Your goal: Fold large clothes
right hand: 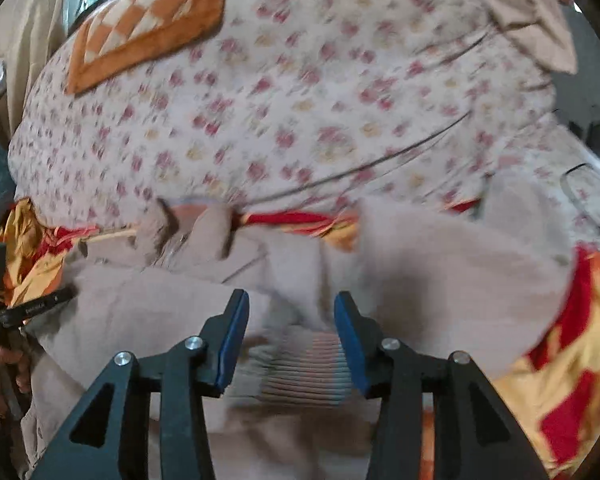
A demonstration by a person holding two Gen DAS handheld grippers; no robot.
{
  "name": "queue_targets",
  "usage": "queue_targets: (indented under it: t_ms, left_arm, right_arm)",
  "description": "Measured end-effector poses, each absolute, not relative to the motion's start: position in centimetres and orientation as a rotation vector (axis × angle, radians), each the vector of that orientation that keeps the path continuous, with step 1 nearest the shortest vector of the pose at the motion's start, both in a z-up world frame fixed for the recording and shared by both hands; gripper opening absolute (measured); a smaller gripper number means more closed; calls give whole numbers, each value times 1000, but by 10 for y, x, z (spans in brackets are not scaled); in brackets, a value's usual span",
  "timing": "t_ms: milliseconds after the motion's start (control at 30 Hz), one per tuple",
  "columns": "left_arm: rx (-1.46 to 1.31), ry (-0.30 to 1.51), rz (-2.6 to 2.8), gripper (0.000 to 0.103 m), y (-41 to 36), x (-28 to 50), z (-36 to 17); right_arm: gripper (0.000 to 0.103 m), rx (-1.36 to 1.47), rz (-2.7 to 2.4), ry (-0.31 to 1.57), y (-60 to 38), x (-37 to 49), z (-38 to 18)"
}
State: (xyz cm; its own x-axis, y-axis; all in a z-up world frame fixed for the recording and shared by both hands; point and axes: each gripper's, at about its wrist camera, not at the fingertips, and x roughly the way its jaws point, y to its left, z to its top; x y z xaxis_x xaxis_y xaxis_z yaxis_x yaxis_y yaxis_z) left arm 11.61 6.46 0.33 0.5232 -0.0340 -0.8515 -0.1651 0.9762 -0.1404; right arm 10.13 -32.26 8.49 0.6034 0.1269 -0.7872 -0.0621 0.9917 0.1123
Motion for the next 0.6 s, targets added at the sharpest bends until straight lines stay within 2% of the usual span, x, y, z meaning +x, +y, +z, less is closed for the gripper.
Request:
queue_targets:
  t_ms: [67, 133, 200, 267, 433, 600]
  left_arm:
    - [-212, 1021, 80, 22, 64, 116, 2]
    - [-243, 1023, 51, 28, 65, 116, -1]
    - [-265, 1019, 24, 38, 66, 115, -1]
    - [-262, 1019, 22, 38, 65, 116, -1]
    - [-249, 1011, 35, 38, 61, 114, -1]
    - [-237, 1007, 31, 40, 60, 114, -3]
  right_arm:
    - [46, 53, 120, 1002, -314, 107, 58]
    - [45, -14, 78, 1091, -314, 113, 24]
    - [46, -8, 75, 1068, -316, 111, 20]
    - [45, -23, 57, 1068, -311, 110, 30]
    - [46, -63, 172, 907, -274, 83, 76]
    - [56, -127, 231, 1060, -256, 71, 23]
